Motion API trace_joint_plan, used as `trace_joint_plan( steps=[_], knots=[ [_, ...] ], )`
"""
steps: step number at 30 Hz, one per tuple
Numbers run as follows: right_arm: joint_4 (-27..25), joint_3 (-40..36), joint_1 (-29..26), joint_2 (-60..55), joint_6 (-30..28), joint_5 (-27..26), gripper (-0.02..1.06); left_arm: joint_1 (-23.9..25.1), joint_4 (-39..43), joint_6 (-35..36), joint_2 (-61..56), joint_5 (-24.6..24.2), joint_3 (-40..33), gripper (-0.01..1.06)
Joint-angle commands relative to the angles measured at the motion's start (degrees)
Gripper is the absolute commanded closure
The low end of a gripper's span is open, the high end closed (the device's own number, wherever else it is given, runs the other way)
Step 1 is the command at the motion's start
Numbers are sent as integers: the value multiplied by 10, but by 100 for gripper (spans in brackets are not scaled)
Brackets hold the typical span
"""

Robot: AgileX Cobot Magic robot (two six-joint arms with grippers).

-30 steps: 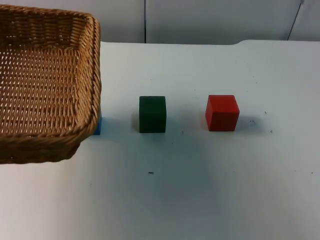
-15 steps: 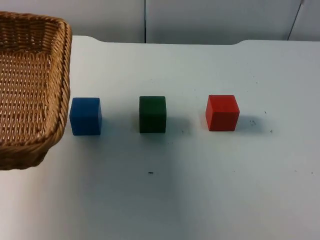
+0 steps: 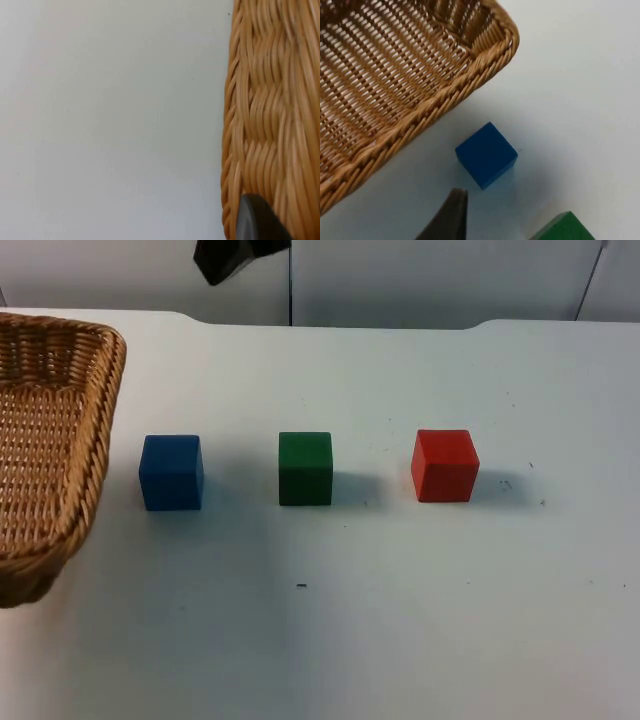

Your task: Pick up the basket with the left hand and place the blue cube into the basket with the right hand.

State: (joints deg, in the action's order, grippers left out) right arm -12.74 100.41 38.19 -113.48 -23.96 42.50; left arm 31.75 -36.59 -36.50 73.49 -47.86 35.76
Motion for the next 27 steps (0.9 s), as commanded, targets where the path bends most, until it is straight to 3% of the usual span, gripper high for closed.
trace_joint_plan(
  steps=[1,14,27],
  knots=[
    [-9,16,5,-17,-18,1,3,8,-23,-10,-2,-1,15,105],
    [-11,135,37,-148,-33,24,3,12,-31,-25,8,-20,57,105],
    [-11,152,42,-227,-30,12,3,12,-31,-34,15,-15,57,105]
  ],
)
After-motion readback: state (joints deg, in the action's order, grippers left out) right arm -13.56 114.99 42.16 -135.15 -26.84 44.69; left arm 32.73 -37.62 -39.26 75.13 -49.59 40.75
